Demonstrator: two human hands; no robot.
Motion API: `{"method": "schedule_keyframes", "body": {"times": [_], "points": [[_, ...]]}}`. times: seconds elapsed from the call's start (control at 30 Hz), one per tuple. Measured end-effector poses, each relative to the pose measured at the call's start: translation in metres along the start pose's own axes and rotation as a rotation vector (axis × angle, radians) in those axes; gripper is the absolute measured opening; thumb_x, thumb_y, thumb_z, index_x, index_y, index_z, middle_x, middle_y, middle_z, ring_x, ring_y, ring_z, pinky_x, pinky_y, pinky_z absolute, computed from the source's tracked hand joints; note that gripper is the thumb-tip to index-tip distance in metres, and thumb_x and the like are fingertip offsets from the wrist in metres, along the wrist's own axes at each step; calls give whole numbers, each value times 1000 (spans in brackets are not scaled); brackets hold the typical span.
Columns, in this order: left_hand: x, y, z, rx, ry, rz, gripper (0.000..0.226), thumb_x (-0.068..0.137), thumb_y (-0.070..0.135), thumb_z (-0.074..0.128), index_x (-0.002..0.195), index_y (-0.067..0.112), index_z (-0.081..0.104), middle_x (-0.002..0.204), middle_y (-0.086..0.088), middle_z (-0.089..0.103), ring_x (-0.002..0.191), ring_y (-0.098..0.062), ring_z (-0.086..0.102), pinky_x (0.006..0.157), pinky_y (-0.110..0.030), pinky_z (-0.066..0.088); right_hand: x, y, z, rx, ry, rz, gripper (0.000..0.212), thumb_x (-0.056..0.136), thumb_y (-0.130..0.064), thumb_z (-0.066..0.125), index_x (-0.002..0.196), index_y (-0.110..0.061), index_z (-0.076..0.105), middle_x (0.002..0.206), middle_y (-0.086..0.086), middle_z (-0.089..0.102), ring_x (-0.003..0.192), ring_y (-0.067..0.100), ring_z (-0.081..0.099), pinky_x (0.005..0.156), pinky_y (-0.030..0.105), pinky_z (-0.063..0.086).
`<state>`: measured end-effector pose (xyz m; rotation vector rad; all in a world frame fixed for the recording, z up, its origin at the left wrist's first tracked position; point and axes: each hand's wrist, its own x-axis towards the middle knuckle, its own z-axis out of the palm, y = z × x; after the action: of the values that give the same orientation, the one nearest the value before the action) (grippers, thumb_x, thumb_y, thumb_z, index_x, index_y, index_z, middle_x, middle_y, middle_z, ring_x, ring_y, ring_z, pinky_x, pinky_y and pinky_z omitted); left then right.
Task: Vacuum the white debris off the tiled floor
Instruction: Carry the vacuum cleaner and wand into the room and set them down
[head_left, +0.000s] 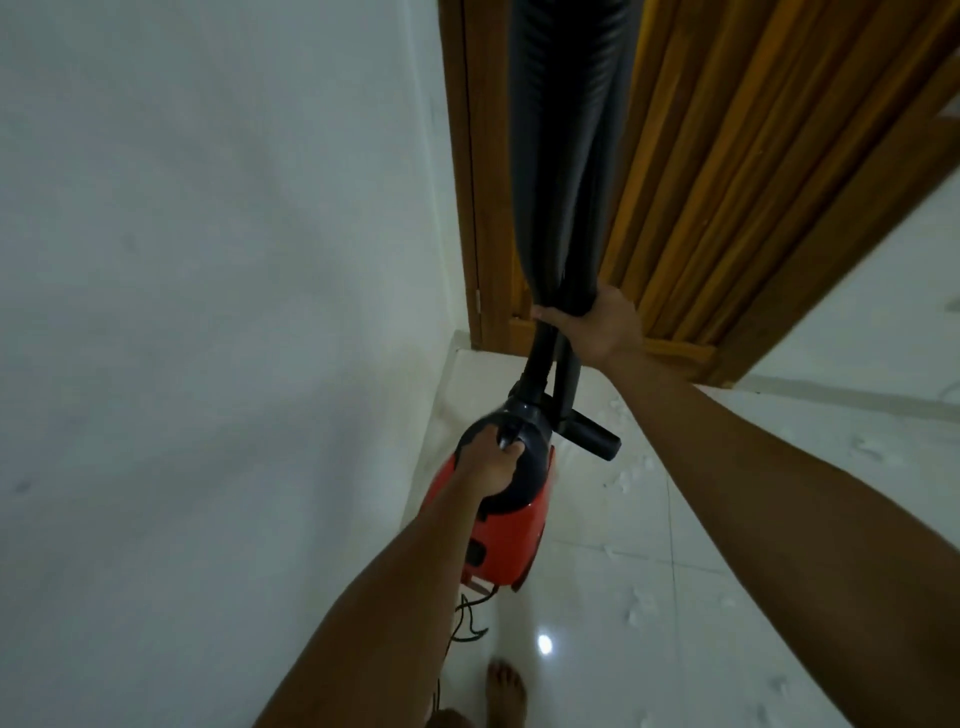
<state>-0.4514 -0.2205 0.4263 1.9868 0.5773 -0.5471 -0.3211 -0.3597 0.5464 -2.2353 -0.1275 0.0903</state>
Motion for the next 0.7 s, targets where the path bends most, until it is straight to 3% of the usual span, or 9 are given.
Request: {"method": "schedule_keyframes", "body": {"times": [0.13,0.27,0.4,0.5,0.7], "points": [[-53,-40,31,11,-4,-14,66,97,41,57,154,18,31,125,-15,64,109,-31,65,97,-47,54,-79,4,-17,7,21,-7,63,77,-56,81,124,-18,65,109,-2,69,92,14,61,57,22,42],[-116,-76,62,24,28,24,60,97,40,56,149,15,39,118,-15,66,106,-33,66,96,-47,53,-167,12,-31,8,55,-22,60,78,-53,82,122,-16,65,105,-2,68,91,14,60,59,21,41],[-191,-110,89,64,43,48,55,98,39,55,146,17,42,116,-16,67,106,-34,66,97,-48,53,-260,20,-48,46,89,-10,61,78,-51,82,125,-16,65,106,-3,67,95,15,62,73,30,48],[-248,-131,107,97,54,63,57,98,38,56,149,18,39,116,-16,68,105,-33,67,96,-47,54,-322,25,-59,77,103,25,56,78,-50,83,120,-15,67,101,-1,68,93,19,64,74,32,49],[-345,-168,151,88,19,28,51,98,33,57,145,16,44,92,-9,70,90,-29,70,90,-45,57,-423,37,-81,83,53,86,59,79,-49,83,123,-15,66,113,6,72,101,26,68,77,31,50]]}}
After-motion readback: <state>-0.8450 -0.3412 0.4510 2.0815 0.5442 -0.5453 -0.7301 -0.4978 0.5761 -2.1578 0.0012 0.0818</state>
